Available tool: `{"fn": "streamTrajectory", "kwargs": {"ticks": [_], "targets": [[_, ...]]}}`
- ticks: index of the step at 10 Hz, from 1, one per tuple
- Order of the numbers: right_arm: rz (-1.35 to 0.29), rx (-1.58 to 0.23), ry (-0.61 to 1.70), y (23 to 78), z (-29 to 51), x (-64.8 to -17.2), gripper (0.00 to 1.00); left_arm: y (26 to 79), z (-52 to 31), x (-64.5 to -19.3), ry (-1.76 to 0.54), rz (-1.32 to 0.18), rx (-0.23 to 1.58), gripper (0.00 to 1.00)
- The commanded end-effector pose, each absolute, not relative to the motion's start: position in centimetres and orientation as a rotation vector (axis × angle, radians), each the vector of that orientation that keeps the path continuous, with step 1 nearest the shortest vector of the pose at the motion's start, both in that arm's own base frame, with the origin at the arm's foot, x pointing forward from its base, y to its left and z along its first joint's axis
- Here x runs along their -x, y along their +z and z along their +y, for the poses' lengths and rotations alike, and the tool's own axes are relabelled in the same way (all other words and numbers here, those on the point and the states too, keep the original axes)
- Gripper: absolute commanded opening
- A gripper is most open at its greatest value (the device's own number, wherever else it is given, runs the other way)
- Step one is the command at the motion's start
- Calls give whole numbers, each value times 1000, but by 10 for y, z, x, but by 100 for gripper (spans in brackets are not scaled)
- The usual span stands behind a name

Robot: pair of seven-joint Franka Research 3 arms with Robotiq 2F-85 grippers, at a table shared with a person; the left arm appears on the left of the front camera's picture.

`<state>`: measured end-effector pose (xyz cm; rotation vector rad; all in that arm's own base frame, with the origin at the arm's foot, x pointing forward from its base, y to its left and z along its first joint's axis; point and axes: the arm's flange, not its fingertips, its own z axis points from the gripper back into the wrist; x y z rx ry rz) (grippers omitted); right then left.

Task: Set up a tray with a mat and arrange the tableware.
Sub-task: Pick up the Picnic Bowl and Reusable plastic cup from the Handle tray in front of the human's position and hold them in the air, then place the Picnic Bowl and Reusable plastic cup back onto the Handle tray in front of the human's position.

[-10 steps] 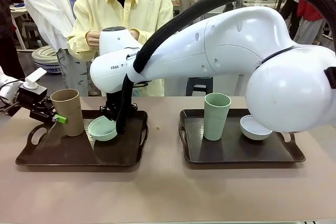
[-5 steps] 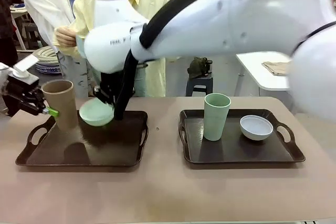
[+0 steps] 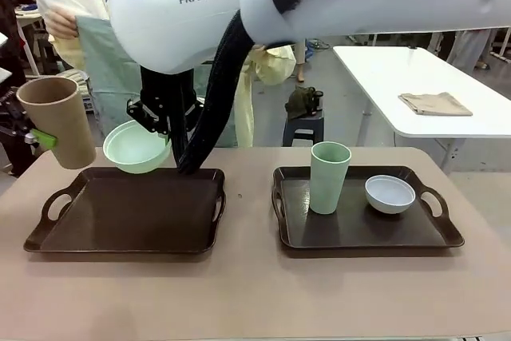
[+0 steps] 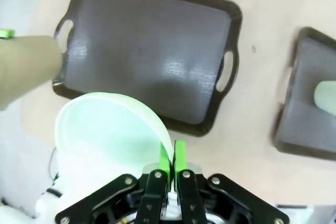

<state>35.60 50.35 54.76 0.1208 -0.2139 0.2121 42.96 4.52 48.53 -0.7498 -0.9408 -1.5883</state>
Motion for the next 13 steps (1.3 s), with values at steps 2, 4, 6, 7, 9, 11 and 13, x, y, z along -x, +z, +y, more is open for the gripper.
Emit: {"fn": "streamTrajectory", "kwargs": {"ticks": [2, 4, 6, 7, 9, 11, 13], "targets": [[-214, -121, 212, 548, 503, -356, 0, 485, 45, -430, -1588, -941, 750, 0], [-214, -121, 212, 548, 503, -356, 0, 485, 45, -430, -1588, -941, 750, 0], [-214, -121, 212, 548, 503, -356, 0, 485, 45, -430, -1588, -941, 750, 0], [-214, -121, 212, 548, 503, -356, 0, 485, 45, -430, -1588, -941, 750, 0], [-214, -121, 212, 548, 503, -356, 0, 485, 45, -430, -1588, -941, 750, 0], [-214, -121, 212, 548, 503, -356, 0, 485, 45, -430, -1588, -941, 750, 0], [-214, -121, 212, 548, 503, -356, 0, 485, 45, -430, -1588, -941, 750, 0]]}}
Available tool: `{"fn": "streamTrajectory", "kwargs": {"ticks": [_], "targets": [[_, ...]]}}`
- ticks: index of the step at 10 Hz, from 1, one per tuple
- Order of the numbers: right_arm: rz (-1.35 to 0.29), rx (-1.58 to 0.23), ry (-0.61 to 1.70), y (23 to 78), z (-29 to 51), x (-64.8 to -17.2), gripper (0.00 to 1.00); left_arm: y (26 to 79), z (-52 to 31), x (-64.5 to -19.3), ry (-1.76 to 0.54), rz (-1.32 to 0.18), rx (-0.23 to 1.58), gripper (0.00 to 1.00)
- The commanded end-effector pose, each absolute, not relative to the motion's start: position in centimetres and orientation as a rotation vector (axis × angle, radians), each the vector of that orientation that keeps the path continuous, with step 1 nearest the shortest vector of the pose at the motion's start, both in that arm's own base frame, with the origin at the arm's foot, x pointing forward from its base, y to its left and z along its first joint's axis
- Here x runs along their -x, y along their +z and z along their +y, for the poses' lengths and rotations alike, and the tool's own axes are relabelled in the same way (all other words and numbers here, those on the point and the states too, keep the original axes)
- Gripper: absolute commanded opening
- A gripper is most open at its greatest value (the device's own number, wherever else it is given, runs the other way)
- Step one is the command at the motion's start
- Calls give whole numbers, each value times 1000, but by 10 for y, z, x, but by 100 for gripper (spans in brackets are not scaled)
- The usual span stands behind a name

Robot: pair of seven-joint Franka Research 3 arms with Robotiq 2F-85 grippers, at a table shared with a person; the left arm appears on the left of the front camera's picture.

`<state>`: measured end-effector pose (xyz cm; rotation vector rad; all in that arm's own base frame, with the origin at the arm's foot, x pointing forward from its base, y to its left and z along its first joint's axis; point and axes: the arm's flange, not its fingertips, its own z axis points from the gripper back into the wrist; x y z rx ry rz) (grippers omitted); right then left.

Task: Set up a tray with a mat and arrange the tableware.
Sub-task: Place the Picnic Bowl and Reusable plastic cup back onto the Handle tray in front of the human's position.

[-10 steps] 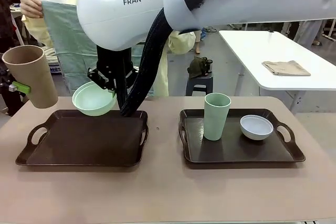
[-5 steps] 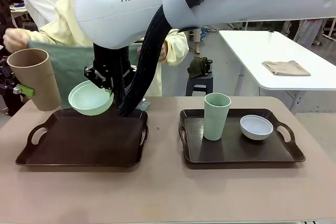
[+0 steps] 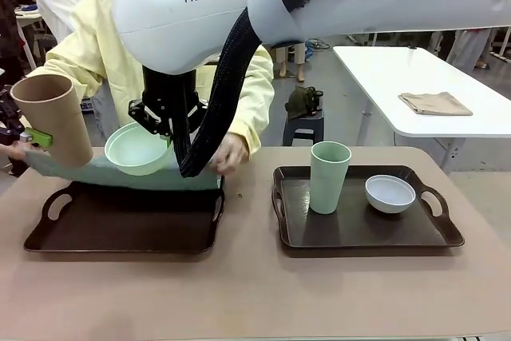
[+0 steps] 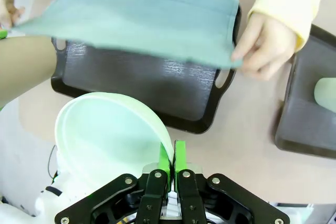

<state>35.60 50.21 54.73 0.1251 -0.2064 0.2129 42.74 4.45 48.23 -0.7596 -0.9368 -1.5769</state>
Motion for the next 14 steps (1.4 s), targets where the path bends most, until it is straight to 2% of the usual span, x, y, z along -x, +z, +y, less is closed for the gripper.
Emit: {"fn": "streamTrajectory", "kwargs": {"ticks": [1, 14], "targets": [[-214, -121, 212, 548, 503, -356, 0, 485, 45, -430, -1588, -941, 750, 0], [-214, -121, 212, 548, 503, -356, 0, 485, 45, -430, -1588, -941, 750, 0]]}}
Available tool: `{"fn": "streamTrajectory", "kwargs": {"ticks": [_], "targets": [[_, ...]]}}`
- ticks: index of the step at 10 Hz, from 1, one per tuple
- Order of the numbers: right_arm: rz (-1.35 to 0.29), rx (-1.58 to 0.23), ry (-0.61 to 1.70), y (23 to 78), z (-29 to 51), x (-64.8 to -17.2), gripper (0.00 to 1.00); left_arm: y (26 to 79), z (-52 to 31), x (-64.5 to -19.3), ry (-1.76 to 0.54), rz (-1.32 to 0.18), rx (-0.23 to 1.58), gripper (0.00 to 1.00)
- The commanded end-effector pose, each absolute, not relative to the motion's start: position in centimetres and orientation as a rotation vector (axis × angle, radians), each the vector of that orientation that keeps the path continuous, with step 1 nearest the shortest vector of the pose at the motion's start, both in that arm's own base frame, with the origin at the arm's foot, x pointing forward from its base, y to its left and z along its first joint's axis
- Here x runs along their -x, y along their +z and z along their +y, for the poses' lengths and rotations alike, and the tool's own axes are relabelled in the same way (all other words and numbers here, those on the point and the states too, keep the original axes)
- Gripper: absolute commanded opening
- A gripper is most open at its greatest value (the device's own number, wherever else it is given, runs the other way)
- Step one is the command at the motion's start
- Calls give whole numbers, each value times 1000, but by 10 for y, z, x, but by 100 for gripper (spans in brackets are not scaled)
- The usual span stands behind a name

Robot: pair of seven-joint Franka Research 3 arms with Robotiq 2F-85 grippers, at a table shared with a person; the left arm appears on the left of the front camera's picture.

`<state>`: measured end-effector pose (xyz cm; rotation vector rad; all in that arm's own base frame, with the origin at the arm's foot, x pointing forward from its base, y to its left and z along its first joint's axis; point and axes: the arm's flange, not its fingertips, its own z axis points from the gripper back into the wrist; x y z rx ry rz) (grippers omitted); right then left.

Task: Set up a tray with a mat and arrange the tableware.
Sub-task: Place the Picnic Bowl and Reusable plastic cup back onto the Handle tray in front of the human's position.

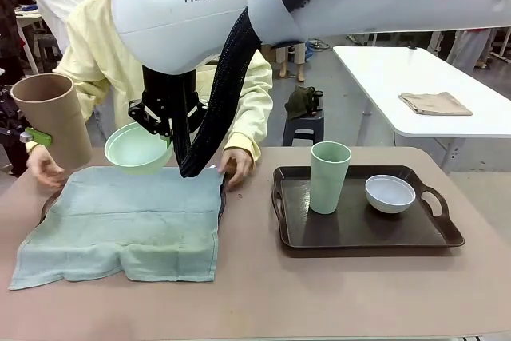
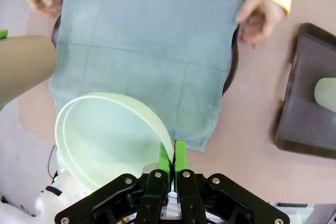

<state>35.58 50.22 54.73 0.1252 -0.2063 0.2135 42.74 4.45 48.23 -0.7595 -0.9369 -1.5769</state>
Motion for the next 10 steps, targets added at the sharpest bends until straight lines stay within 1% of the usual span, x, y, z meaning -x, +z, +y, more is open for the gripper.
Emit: {"fn": "streamTrajectory", "kwargs": {"ticks": [1, 10], "targets": [[-214, -121, 212, 548, 503, -356, 0, 485, 45, -430, -1588, -941, 750, 0], [-214, -121, 212, 548, 503, -356, 0, 485, 45, -430, -1588, -941, 750, 0]]}}
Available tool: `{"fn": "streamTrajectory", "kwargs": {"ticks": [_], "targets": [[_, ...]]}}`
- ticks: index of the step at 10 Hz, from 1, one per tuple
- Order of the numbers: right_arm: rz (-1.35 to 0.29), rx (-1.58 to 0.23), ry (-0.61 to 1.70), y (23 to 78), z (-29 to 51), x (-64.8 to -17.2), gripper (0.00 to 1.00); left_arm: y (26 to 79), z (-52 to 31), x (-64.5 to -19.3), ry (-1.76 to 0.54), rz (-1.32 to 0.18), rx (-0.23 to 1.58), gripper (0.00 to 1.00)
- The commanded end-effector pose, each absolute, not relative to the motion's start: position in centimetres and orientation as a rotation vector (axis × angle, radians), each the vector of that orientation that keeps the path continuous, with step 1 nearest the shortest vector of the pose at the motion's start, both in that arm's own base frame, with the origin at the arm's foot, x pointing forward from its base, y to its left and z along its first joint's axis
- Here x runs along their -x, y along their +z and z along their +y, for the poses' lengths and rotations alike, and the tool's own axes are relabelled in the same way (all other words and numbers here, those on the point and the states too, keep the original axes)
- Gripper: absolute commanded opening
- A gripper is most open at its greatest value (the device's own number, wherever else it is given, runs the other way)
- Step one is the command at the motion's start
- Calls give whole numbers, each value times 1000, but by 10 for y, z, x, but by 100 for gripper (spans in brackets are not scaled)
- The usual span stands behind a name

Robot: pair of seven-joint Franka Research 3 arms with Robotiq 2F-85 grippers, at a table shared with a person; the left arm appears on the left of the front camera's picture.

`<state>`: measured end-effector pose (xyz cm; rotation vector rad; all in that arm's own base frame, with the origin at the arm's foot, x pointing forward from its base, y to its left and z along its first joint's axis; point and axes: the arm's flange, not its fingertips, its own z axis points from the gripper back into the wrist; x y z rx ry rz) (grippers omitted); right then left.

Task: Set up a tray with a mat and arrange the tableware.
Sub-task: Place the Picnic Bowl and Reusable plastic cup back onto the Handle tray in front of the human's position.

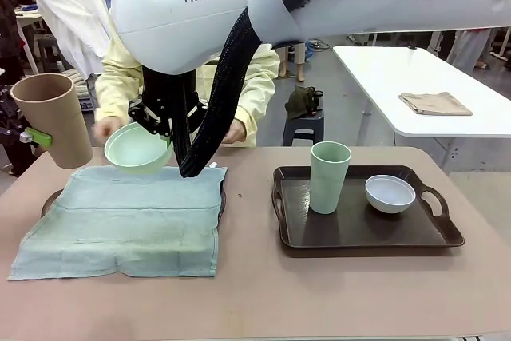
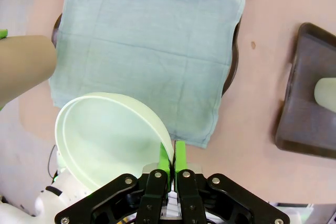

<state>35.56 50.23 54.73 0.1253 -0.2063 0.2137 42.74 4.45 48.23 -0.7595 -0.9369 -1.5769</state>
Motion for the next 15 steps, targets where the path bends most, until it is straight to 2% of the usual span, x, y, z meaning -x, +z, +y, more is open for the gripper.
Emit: {"fn": "streamTrajectory", "kwargs": {"ticks": [1, 3, 4, 6, 9, 15], "targets": [[-214, -121, 212, 548, 503, -356, 0, 485, 45, -430, -1588, -941, 750, 0], [-214, -121, 212, 548, 503, -356, 0, 485, 45, -430, -1588, -941, 750, 0], [-206, -125, 214, 547, 502, -356, 4, 482, 45, -427, -1577, -937, 760, 85], [-211, -142, 255, 504, 500, -374, 4, 441, 42, -445, -1576, -922, 813, 85], [-225, -157, 304, 453, 508, -400, 4, 394, 40, -460, -1637, -889, 772, 85], [-122, -235, 254, 372, 500, -441, 4, 328, 57, -499, -1577, -1056, 845, 85]]}}
